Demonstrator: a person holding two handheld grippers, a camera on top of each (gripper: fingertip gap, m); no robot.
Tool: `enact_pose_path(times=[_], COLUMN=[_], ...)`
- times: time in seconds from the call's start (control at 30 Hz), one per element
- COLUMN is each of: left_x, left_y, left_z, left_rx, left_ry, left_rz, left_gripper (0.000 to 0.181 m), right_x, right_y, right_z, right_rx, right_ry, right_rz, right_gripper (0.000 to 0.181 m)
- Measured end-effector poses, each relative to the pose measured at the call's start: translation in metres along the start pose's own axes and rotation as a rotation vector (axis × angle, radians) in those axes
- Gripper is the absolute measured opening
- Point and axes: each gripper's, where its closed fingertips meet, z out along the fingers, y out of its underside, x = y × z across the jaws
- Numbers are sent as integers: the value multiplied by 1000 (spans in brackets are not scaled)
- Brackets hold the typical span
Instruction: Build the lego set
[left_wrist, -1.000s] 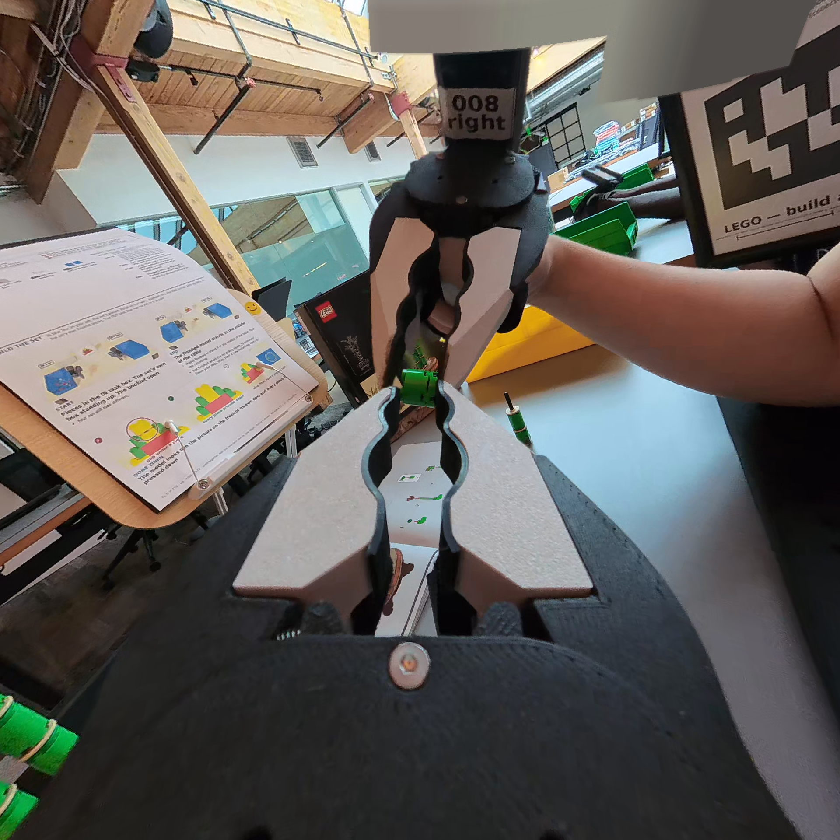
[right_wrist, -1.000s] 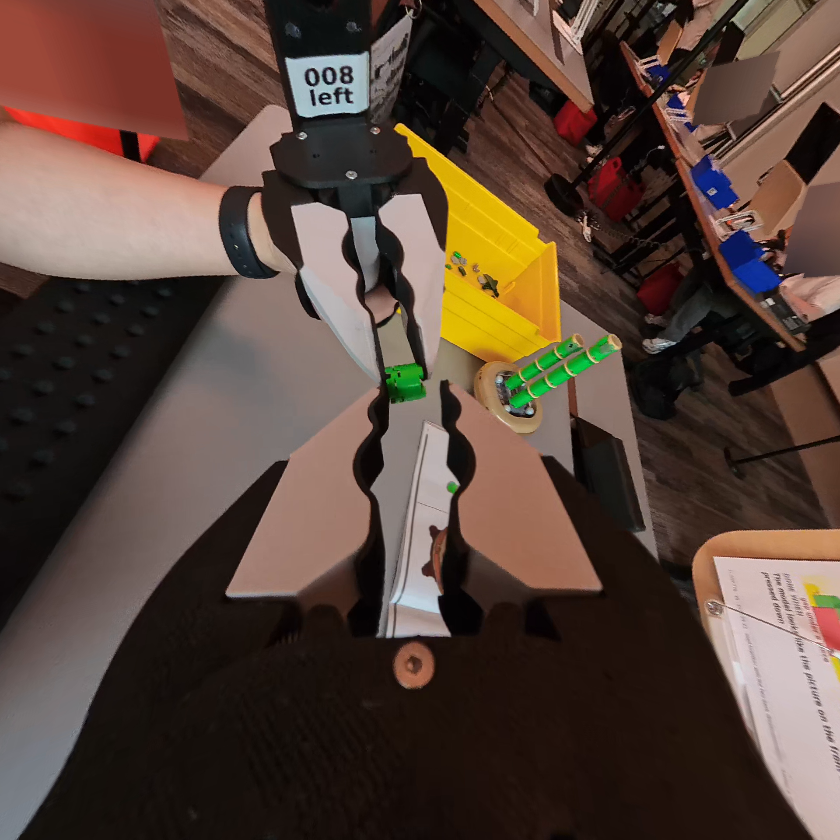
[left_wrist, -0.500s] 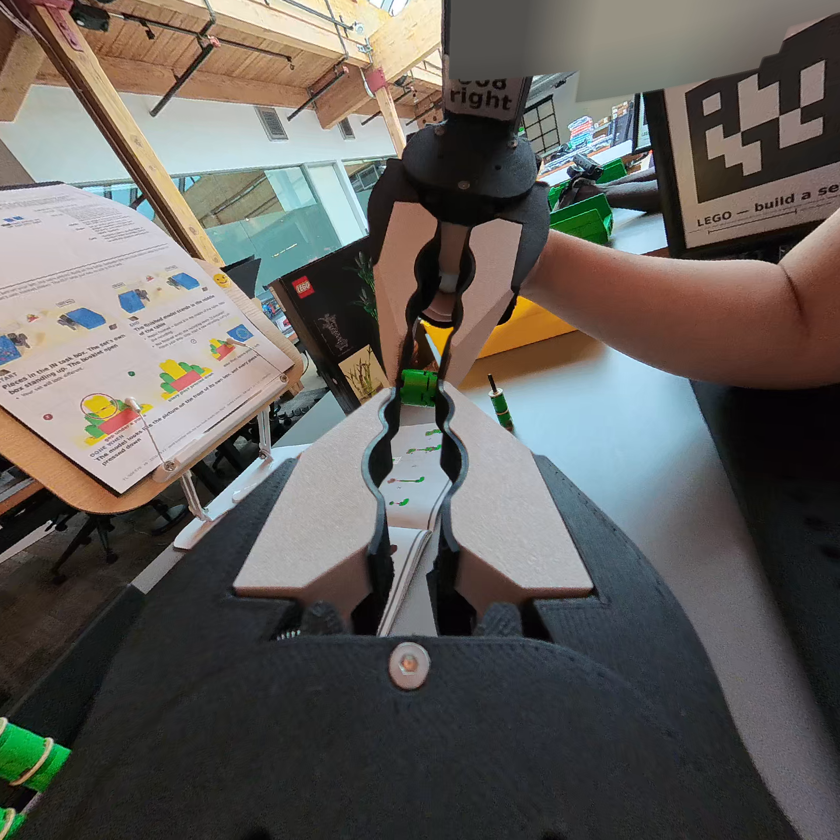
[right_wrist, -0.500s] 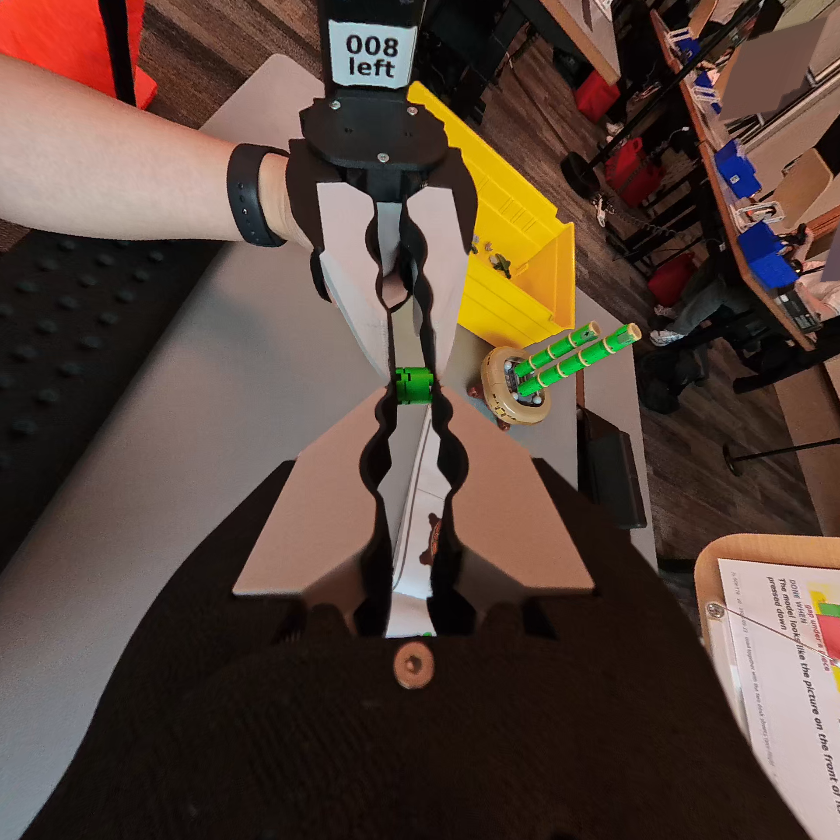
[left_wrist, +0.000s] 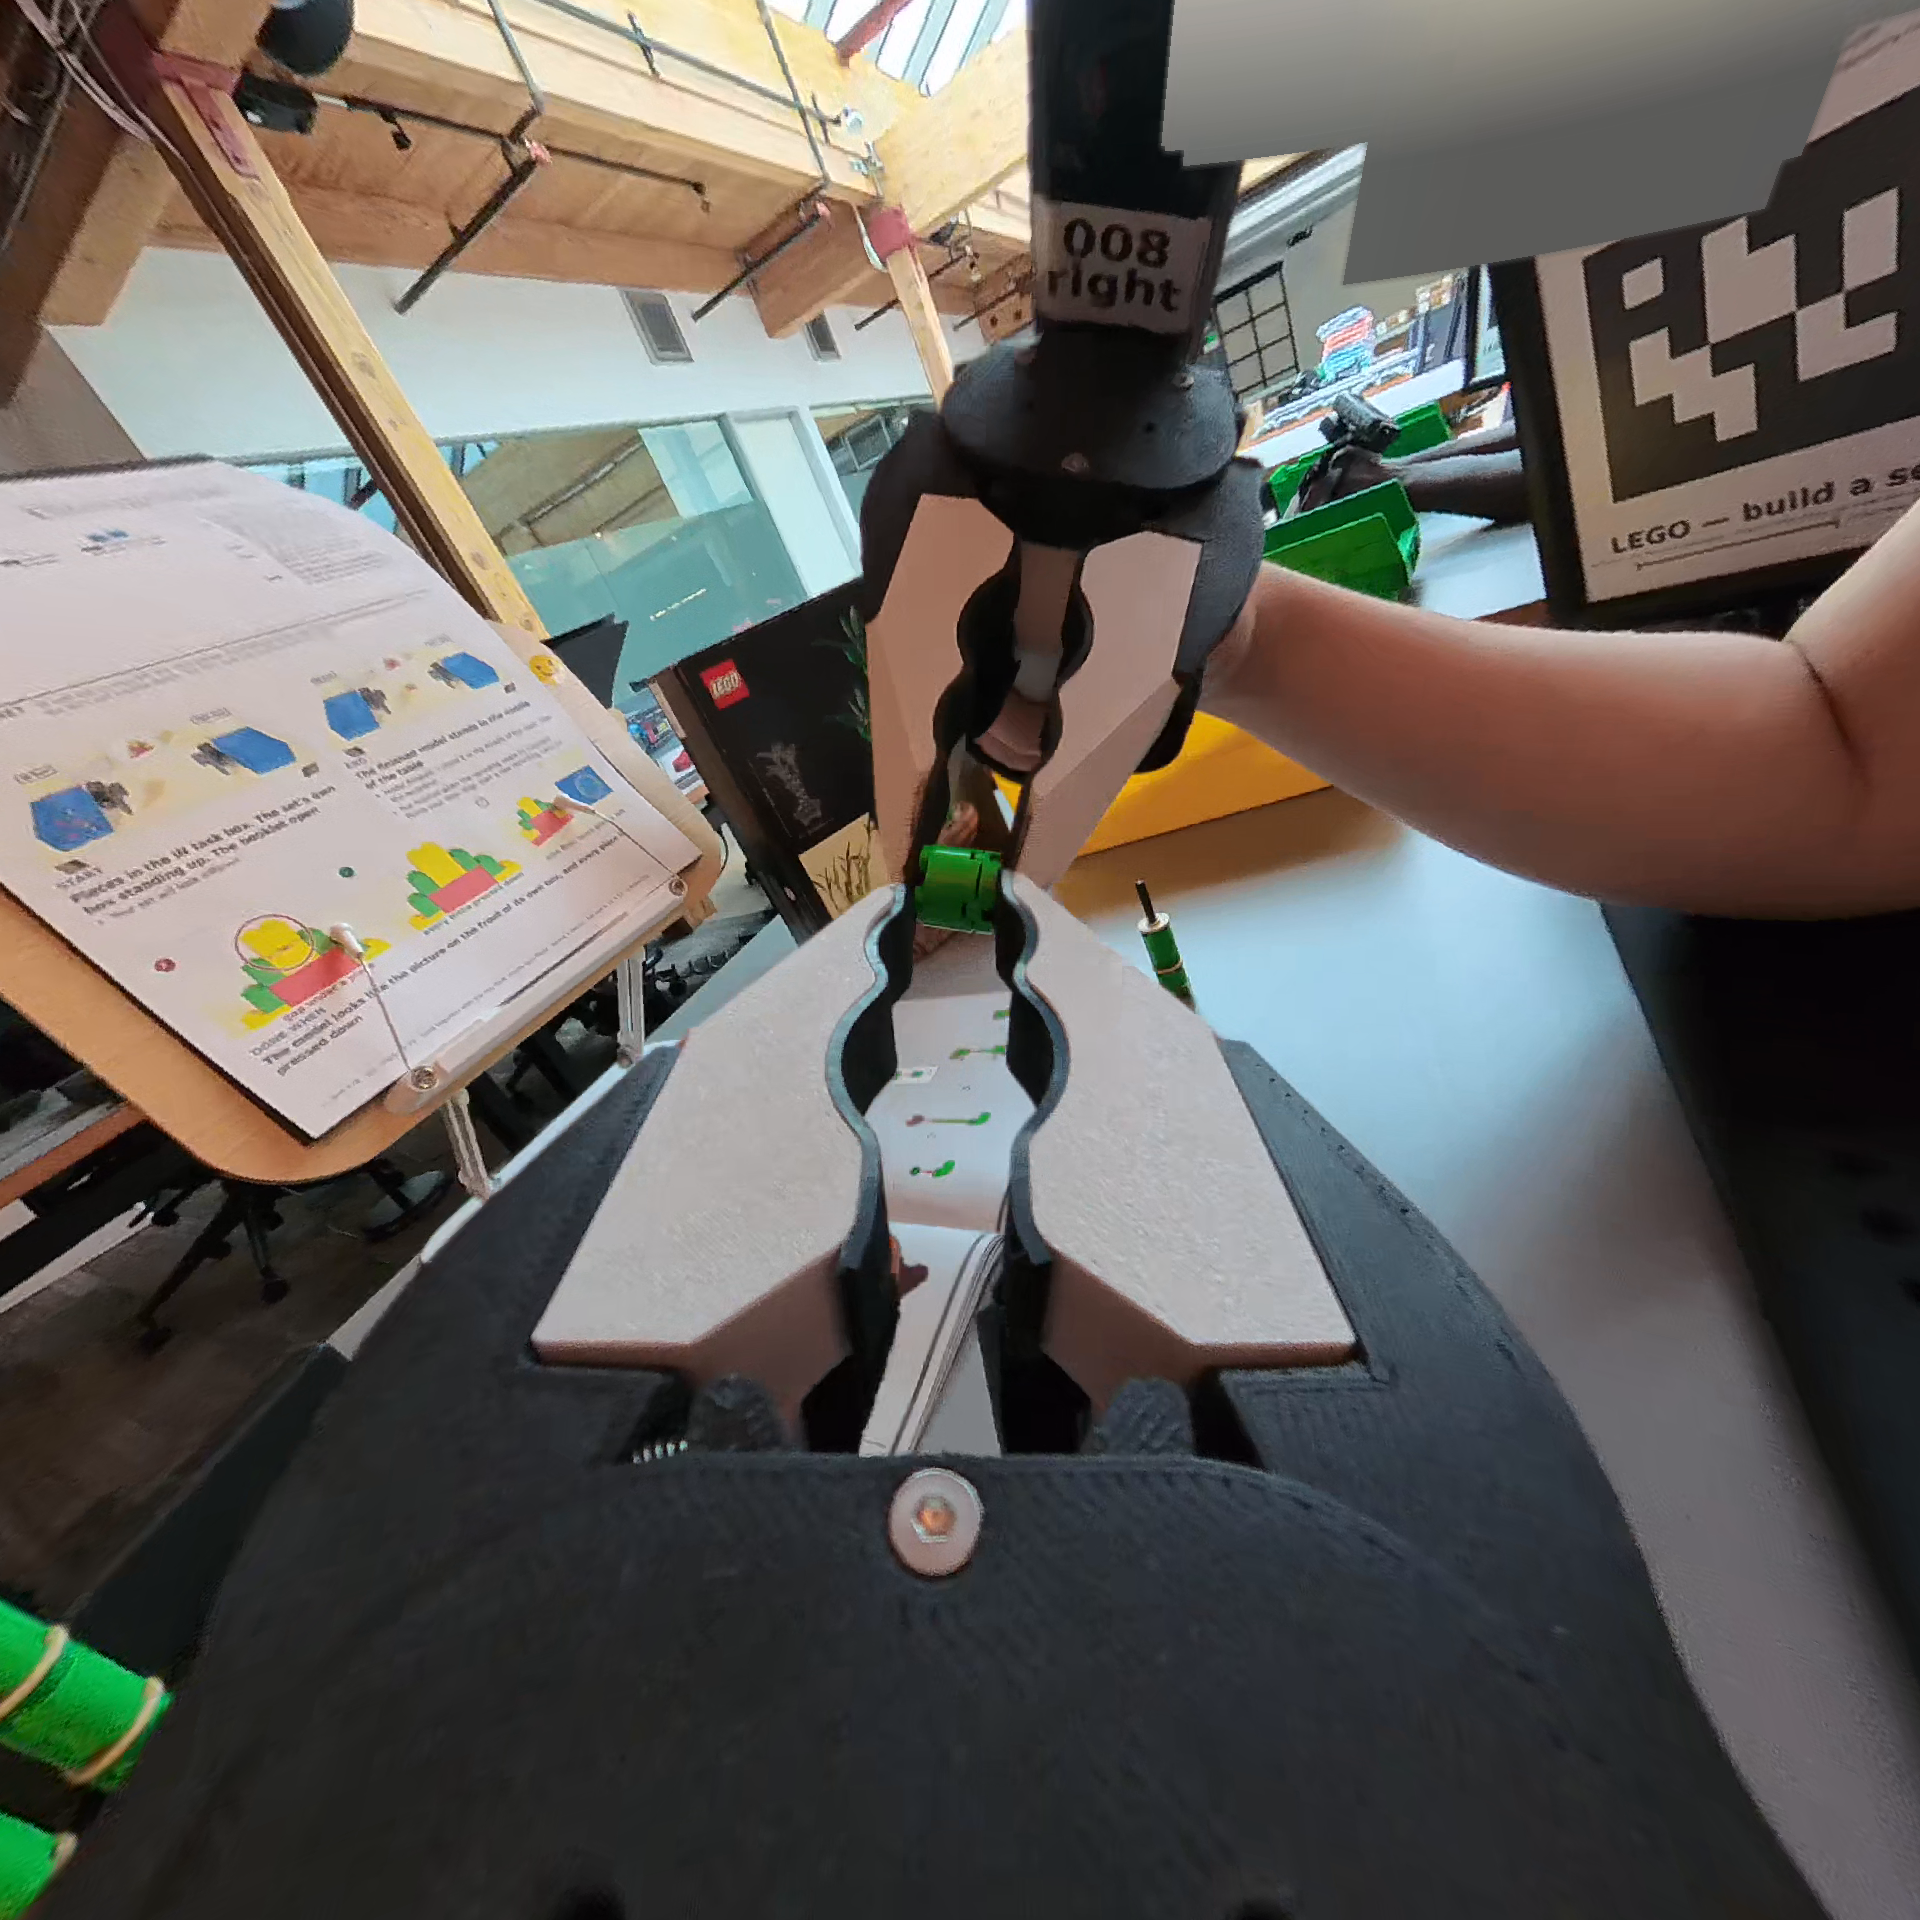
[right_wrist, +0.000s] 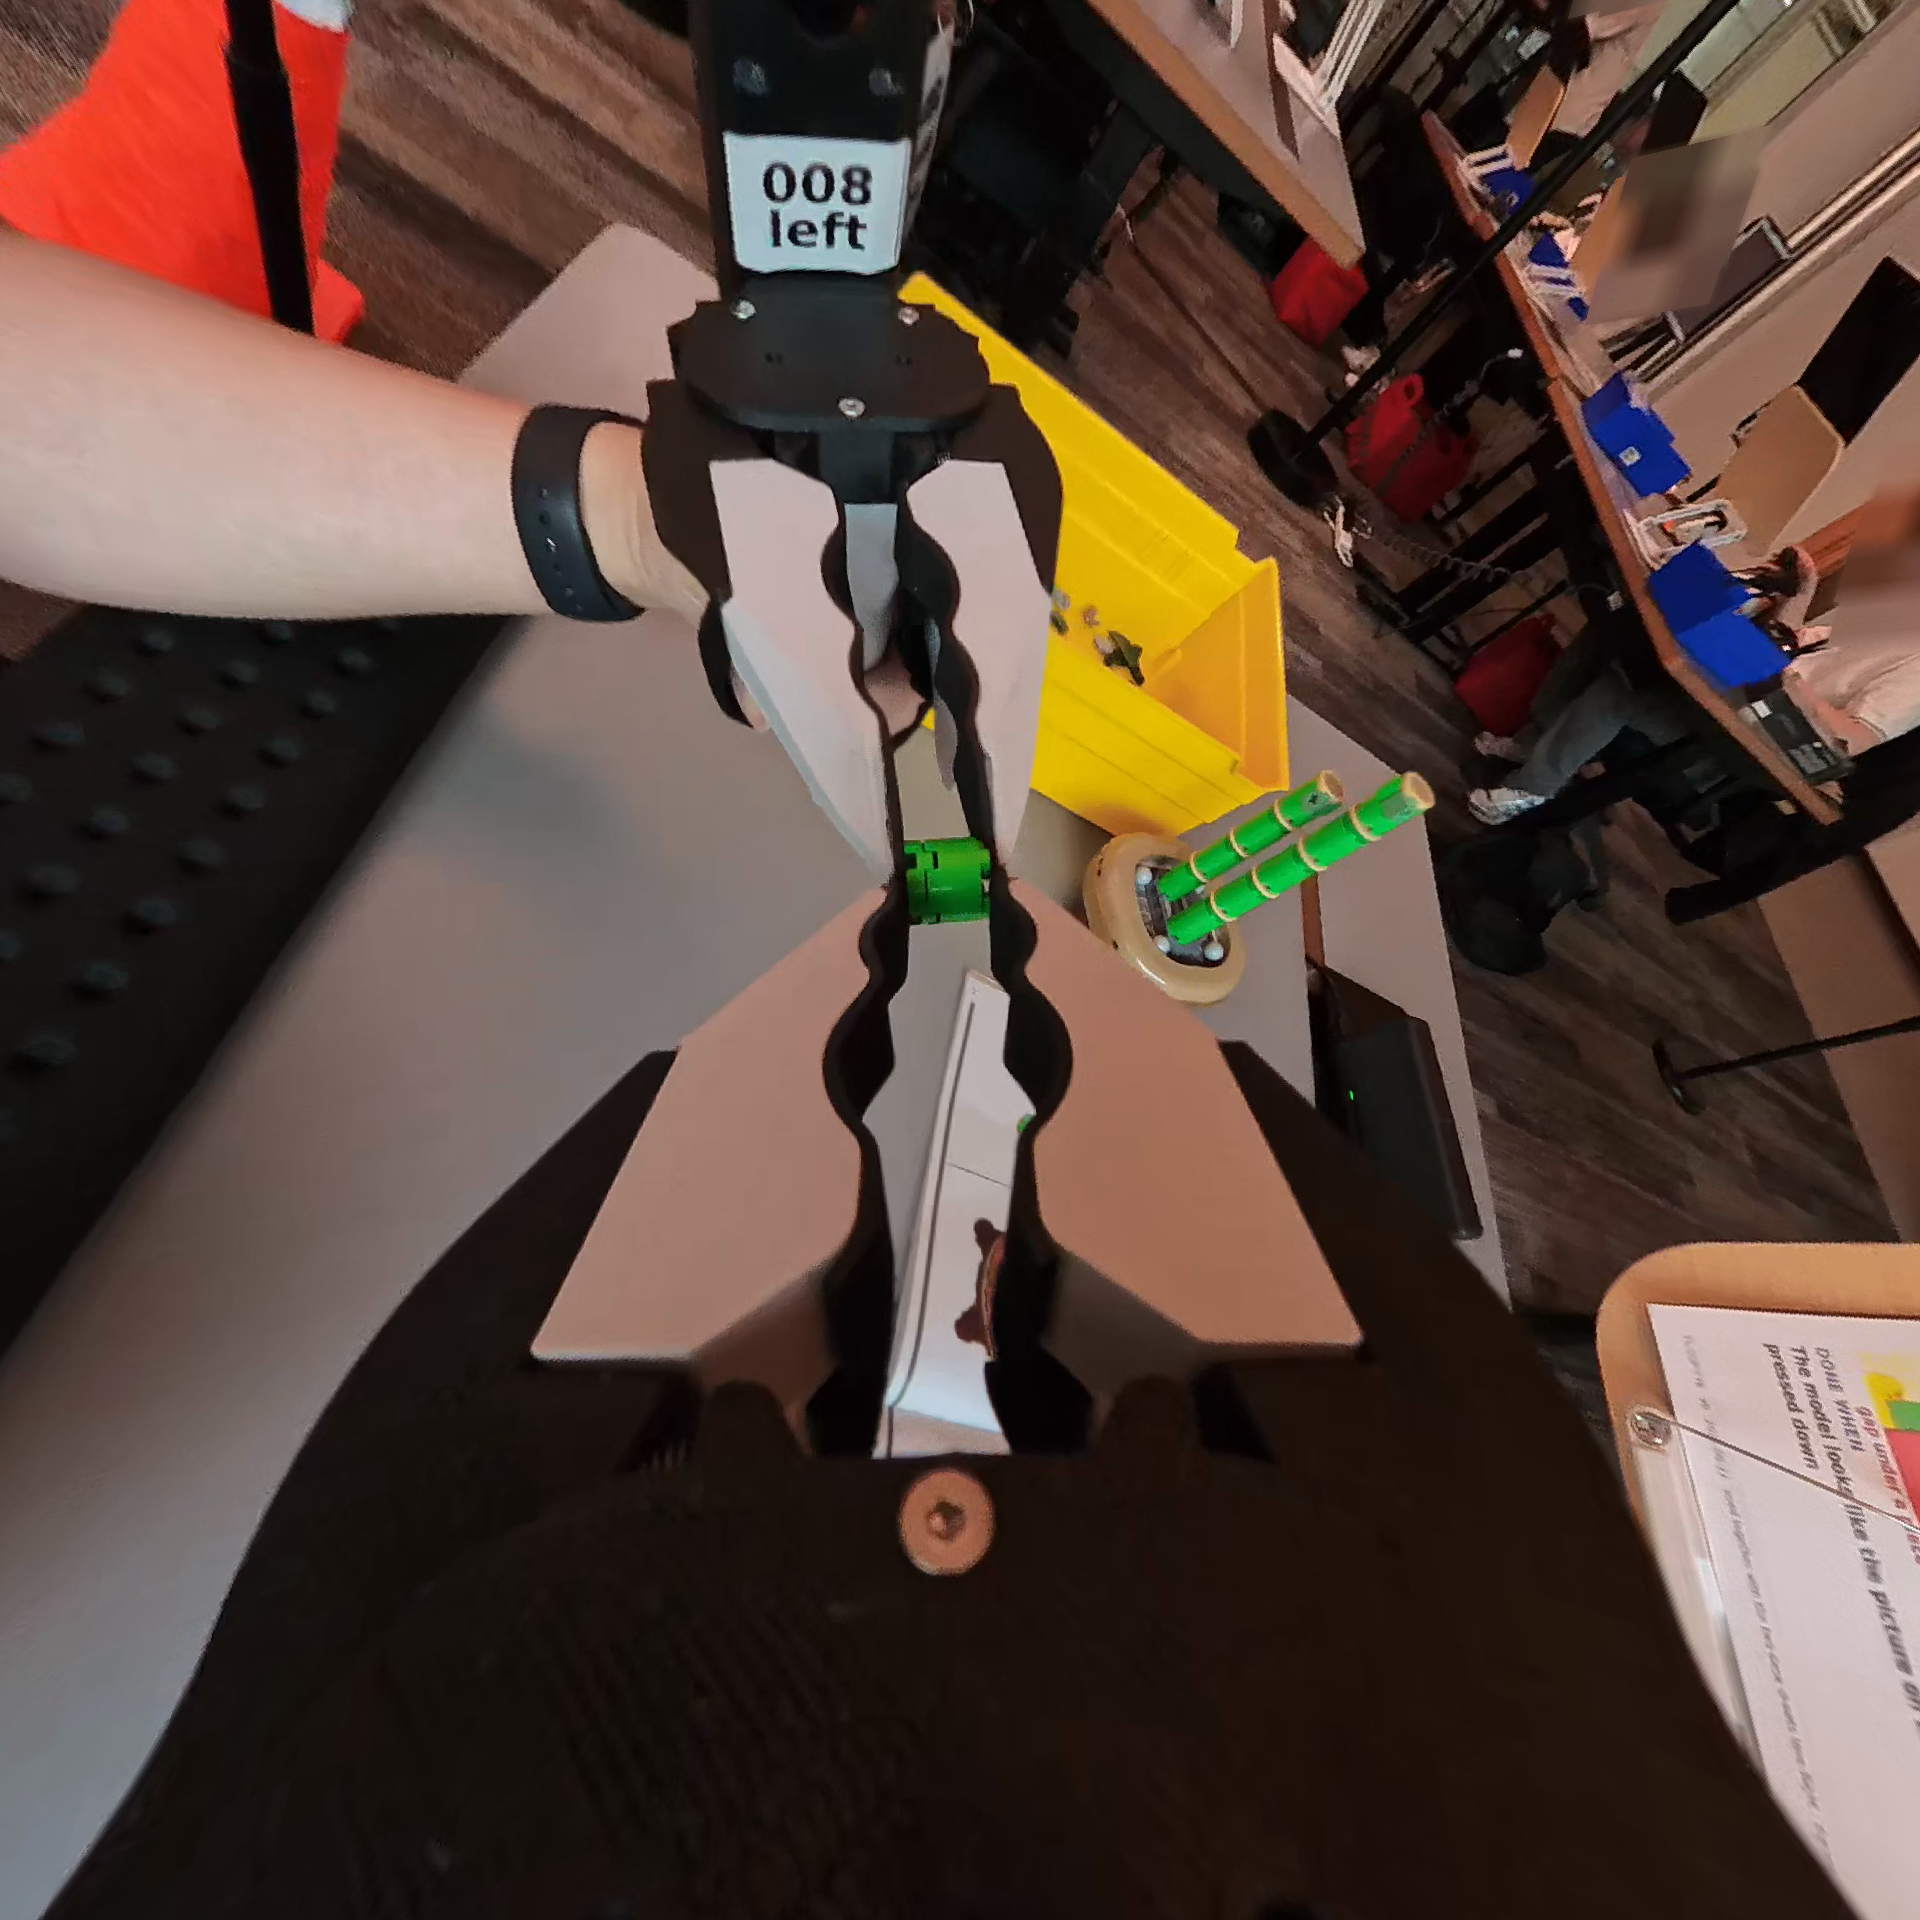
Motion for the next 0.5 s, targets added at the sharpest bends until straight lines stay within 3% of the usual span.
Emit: enact_pose_path(times=[0.17, 0.5], left_x=[6, 25], left_y=[-18, -108], left_z=[10, 52], left_rx=[-71, -78], left_ry=[-4, 89], left_rz=[173, 512], left_gripper=[13, 13], right_x=[0, 7], right_y=[-11, -68], right_z=[-19, -104], right_rx=[-5, 43], right_ry=[84, 371], right_rz=[-161, -308], right_gripper=[15, 15])
